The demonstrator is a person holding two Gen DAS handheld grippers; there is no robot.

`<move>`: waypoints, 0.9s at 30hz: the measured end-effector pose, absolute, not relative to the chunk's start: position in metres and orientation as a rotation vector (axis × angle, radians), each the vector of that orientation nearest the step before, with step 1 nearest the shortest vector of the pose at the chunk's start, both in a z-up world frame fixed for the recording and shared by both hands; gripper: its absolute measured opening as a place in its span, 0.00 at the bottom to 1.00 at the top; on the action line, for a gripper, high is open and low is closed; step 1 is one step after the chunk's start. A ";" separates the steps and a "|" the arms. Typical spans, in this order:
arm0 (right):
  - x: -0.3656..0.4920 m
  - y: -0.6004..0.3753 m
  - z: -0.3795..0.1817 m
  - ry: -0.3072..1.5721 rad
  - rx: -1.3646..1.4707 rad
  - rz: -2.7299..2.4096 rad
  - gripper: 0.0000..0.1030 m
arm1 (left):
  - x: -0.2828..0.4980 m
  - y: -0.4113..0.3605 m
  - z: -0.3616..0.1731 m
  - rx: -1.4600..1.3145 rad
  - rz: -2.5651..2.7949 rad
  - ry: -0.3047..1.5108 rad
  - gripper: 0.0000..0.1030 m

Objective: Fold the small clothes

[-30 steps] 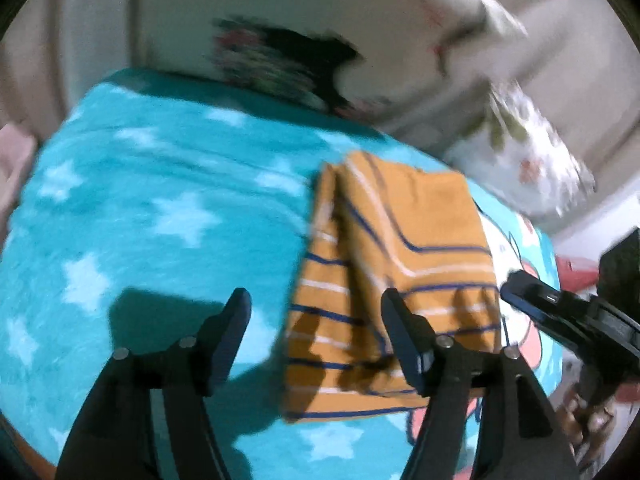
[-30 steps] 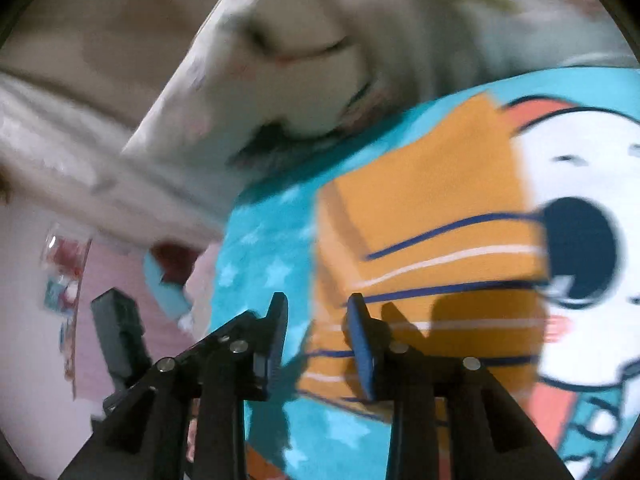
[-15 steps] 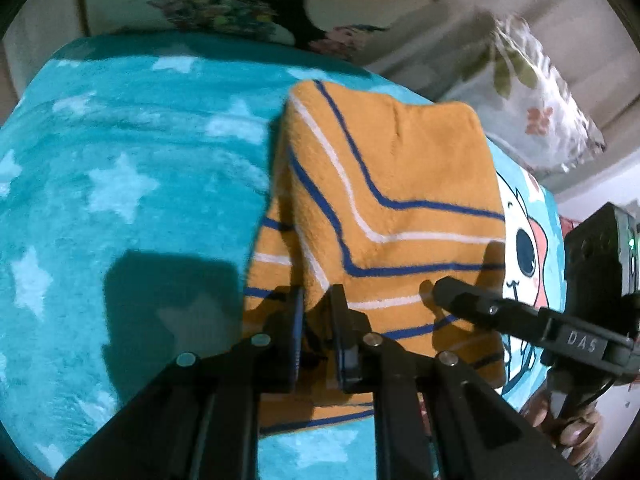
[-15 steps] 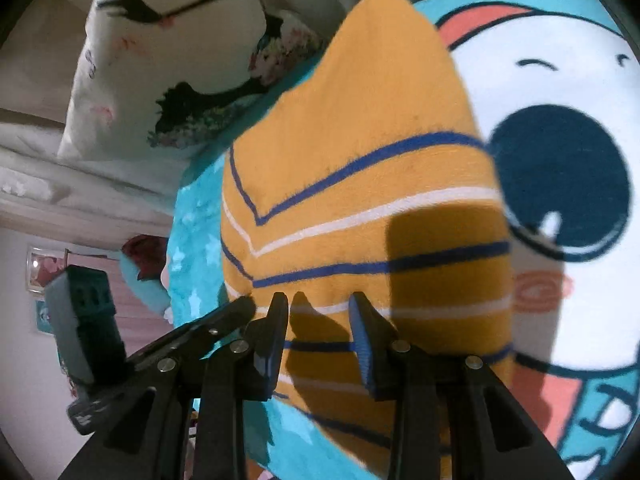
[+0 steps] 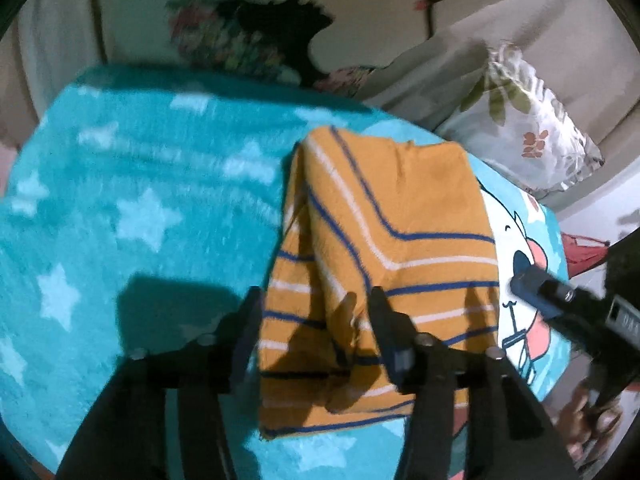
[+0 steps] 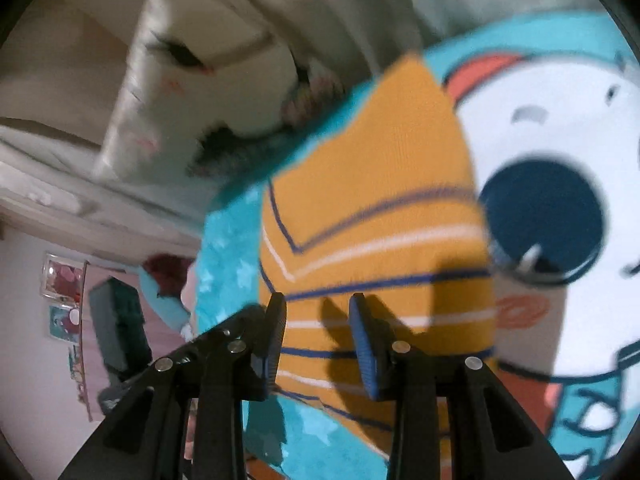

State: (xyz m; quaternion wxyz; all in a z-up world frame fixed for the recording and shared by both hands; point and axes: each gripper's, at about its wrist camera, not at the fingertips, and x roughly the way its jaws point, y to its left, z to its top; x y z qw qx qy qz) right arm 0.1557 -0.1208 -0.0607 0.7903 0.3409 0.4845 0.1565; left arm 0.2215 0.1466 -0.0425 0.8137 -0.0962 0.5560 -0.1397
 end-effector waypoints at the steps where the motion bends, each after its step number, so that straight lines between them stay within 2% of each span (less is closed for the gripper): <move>1: 0.154 -0.129 -0.055 1.026 0.708 0.295 0.35 | 0.223 0.141 -0.041 -0.194 -0.309 1.182 0.59; 4: 0.158 -0.146 -0.056 1.044 0.645 0.173 0.35 | 0.231 0.123 -0.050 -0.129 -0.327 1.210 0.62; 7: 0.170 -0.143 -0.082 1.123 0.620 0.128 0.35 | 0.236 0.105 -0.075 0.025 -0.283 1.266 0.62; 9: 0.175 -0.132 -0.100 1.178 0.608 0.133 0.37 | 0.235 0.108 -0.078 0.001 -0.282 1.265 0.62; 12: 0.180 -0.131 -0.102 1.165 0.627 0.136 0.40 | 0.232 0.129 -0.060 -0.124 -0.346 1.212 0.62; 13: 0.179 -0.136 -0.101 1.151 0.659 0.146 0.42 | 0.233 0.136 -0.058 -0.148 -0.345 1.199 0.66; 14: 0.178 -0.142 -0.101 1.138 0.686 0.158 0.45 | 0.234 0.144 -0.058 -0.167 -0.334 1.194 0.76; 16: 0.178 -0.153 -0.104 1.130 0.700 0.163 0.50 | 0.239 0.158 -0.065 -0.226 -0.335 1.210 0.81; 18: 0.182 -0.161 -0.113 1.131 0.745 0.182 0.55 | 0.242 0.166 -0.077 -0.286 -0.387 1.247 0.82; 20: 0.188 -0.163 -0.123 1.117 0.818 0.251 0.56 | 0.242 0.164 -0.086 -0.308 -0.446 1.268 0.82; 24: 0.207 -0.149 -0.147 1.115 0.900 0.362 0.78 | 0.238 0.141 -0.103 -0.299 -0.580 1.331 0.83; 27: 0.214 -0.147 -0.155 1.098 0.962 0.365 0.77 | 0.232 0.123 -0.102 -0.281 -0.571 1.323 0.83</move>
